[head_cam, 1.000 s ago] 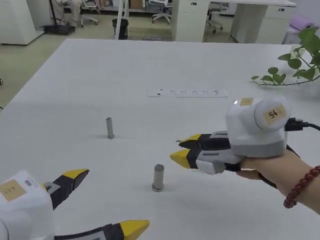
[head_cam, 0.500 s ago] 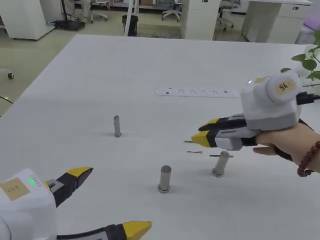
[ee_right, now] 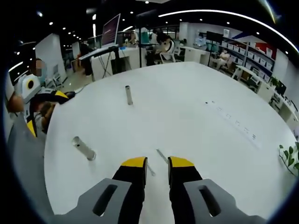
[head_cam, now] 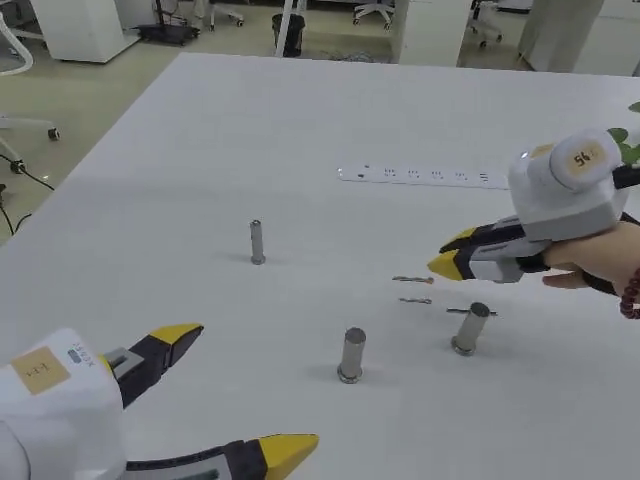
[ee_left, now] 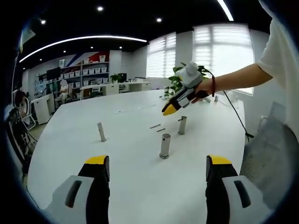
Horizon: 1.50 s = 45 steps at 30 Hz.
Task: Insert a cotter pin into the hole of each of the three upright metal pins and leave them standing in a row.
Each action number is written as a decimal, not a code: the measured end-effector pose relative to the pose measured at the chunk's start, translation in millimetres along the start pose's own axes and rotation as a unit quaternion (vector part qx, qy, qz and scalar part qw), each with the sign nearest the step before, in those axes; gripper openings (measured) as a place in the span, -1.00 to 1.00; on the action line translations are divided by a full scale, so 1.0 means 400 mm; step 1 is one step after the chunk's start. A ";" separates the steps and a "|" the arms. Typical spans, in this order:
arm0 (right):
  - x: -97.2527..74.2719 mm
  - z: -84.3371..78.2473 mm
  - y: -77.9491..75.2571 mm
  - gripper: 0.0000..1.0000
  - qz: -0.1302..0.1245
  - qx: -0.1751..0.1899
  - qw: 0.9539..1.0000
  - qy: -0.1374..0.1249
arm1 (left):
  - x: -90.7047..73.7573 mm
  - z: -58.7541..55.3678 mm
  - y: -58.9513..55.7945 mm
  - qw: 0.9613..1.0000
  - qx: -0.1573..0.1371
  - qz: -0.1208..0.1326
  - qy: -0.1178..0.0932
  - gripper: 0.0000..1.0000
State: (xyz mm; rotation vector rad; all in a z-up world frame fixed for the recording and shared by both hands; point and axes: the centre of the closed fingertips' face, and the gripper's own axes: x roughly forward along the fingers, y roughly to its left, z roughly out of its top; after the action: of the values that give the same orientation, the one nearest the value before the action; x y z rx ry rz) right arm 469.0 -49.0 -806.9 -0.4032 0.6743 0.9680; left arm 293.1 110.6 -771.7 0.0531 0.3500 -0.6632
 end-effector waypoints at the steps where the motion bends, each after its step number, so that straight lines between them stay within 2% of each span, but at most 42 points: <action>1: 0.009 -0.010 -0.005 -0.61 0.003 -0.005 1.000 0.008 | 0.001 0.000 0.000 1.000 -0.001 0.000 0.000 0.69; 5: 0.037 -0.036 -0.019 -0.63 0.008 -0.011 0.999 0.030 | 0.005 -0.002 0.001 1.000 -0.002 -0.002 0.001 0.69; 8: 0.058 -0.056 -0.029 -0.65 0.013 -0.032 0.998 0.051 | 0.008 0.001 0.003 1.000 -0.003 -0.002 -0.002 0.70; 15: 0.092 -0.075 -0.043 -0.68 0.027 -0.051 0.996 0.069 | 0.018 0.008 0.008 1.000 -0.003 -0.003 -0.006 0.69; 24: 0.109 -0.075 -0.056 -0.72 0.052 -0.100 0.989 0.096 | 0.027 0.007 0.011 1.000 0.001 -0.002 -0.003 0.67; 28: 0.115 -0.082 -0.051 -0.72 0.070 -0.116 0.984 0.116 | 0.029 0.002 0.008 1.000 0.007 -0.003 0.003 0.66; 30: 0.114 -0.090 -0.050 -0.74 0.078 -0.135 0.979 0.130 | 0.030 0.002 0.007 1.000 0.008 -0.003 0.003 0.66; 36: 0.120 -0.084 -0.050 -0.80 0.091 -0.127 0.979 0.134 | 0.031 -0.003 0.004 1.000 0.010 -0.006 0.009 0.65; 40: 0.116 -0.087 -0.043 -0.81 0.099 -0.148 0.972 0.155 | 0.033 -0.003 -0.002 1.000 0.017 -0.009 0.011 0.65; 41: 0.115 -0.088 -0.042 -0.82 0.100 -0.157 0.969 0.160 | 0.033 -0.002 -0.003 1.000 0.018 -0.010 0.011 0.65; 42: 0.115 -0.089 -0.040 -0.82 0.102 -0.175 0.965 0.168 | 0.033 -0.002 -0.003 1.000 0.019 -0.010 0.012 0.64; 43: 0.115 -0.089 -0.036 -0.84 0.103 -0.177 0.964 0.171 | 0.033 -0.002 -0.003 1.000 0.019 -0.010 0.012 0.64; 45: 0.115 -0.090 -0.035 -0.88 0.098 -0.201 0.957 0.184 | 0.032 -0.004 -0.003 1.000 0.020 -0.010 0.013 0.64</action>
State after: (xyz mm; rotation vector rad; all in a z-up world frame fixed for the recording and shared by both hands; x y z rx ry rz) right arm 486.6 -49.2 -864.1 -0.9054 0.8649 1.2373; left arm 301.3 102.4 -777.2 0.0966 0.3628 -0.6894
